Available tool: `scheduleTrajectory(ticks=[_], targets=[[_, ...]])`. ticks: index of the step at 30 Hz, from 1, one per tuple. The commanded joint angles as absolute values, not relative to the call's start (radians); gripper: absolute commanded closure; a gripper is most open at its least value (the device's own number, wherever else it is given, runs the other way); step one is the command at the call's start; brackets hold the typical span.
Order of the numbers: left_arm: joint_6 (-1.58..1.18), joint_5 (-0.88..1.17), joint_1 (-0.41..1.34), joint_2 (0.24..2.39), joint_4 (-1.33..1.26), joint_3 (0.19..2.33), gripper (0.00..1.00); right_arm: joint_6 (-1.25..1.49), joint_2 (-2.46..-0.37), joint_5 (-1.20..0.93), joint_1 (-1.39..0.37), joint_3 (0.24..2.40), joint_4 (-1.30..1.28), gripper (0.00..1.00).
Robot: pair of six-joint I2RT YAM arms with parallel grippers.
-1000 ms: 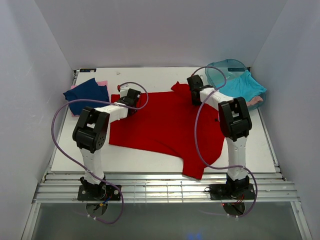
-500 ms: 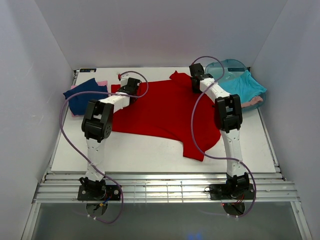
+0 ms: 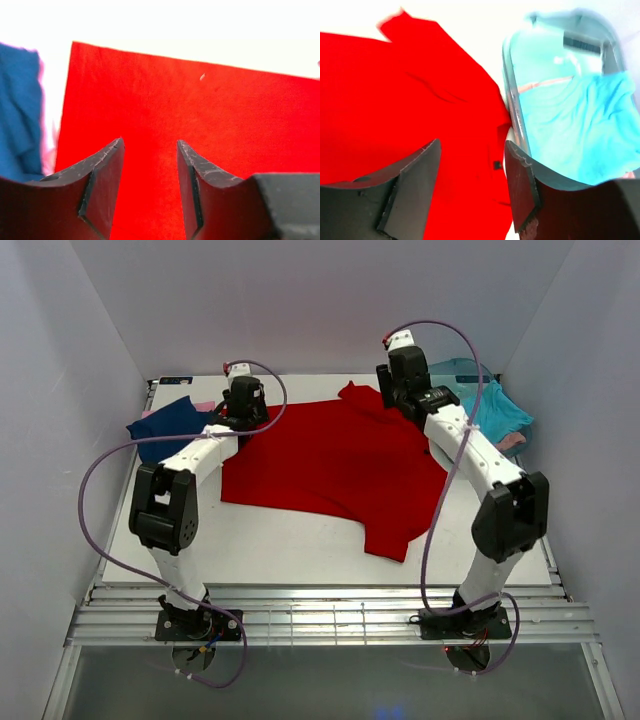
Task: Fold and stack the t-shirts
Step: Flatten the tshirt out
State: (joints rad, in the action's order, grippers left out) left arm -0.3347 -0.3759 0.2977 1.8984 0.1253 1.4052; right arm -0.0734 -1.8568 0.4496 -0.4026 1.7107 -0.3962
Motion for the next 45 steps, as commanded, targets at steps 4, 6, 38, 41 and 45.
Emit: scheduleTrajectory(ticks=[4,6,38,41,45], targets=[[-0.35,-0.457,0.298,1.789,0.196,1.249,0.44,0.032,-1.646,0.451,-0.531,1.44,-0.5,0.43],[-0.362,-0.485,0.299,1.77,0.18,1.198,0.44,0.073,-1.58,0.43,-0.567,1.37,-0.499,0.44],[-0.414,-0.503,0.298,1.824,0.21,1.086,0.46,0.463,-1.223,0.402,-0.808,0.985,-0.813,0.46],[-0.425,-0.503,0.298,1.81,0.216,1.075,0.5,0.498,-1.216,0.4,-0.816,0.977,-0.836,0.46],[-0.442,-0.505,0.298,1.79,0.216,1.063,0.63,0.543,-1.224,0.382,-0.827,0.973,-0.896,0.48]])
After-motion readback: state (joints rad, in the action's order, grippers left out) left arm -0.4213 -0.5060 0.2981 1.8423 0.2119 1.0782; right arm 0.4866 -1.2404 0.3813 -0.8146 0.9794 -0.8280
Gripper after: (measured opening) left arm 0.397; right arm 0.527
